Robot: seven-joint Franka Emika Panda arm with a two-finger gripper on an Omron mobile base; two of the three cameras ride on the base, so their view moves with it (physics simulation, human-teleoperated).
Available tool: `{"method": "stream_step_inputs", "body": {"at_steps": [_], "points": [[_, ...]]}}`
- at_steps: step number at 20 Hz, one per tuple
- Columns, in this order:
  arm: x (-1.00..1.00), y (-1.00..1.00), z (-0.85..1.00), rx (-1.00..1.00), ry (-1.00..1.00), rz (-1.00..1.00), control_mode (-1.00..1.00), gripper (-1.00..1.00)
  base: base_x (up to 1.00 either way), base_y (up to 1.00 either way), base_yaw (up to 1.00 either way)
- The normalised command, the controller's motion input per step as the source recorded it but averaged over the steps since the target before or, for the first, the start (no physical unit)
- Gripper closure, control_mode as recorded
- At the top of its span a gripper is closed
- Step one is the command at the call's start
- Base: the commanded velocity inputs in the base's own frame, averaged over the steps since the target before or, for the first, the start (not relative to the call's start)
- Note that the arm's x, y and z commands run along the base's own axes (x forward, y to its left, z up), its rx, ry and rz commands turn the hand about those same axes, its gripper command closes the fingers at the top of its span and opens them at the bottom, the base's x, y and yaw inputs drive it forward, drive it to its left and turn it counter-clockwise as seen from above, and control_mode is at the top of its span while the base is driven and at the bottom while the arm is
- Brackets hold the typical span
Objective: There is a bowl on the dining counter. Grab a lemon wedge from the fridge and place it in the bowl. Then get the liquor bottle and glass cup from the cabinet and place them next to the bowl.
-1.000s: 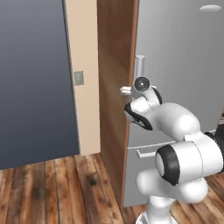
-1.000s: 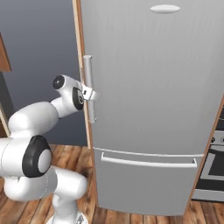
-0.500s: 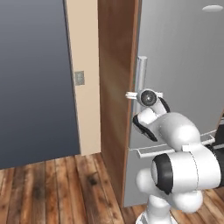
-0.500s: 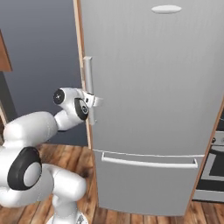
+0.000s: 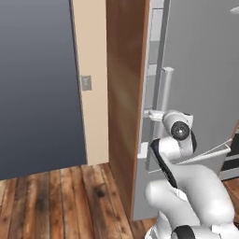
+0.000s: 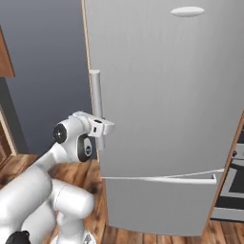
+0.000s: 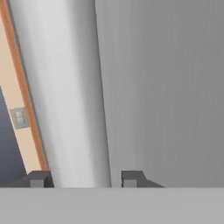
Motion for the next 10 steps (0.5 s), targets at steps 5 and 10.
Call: {"method": "stream_step_inputs", "body": {"at_steps": [5,10], "points": [[-1.00,-1.00,0.00,0.00,-0.03,-0.02,-1.00,1.00,0.00,0.00,0.00],[-1.00,-0.96,0.00,0.00,0.00,-0.04,-1.00,1.00,0.00,0.00,0.00]]}}
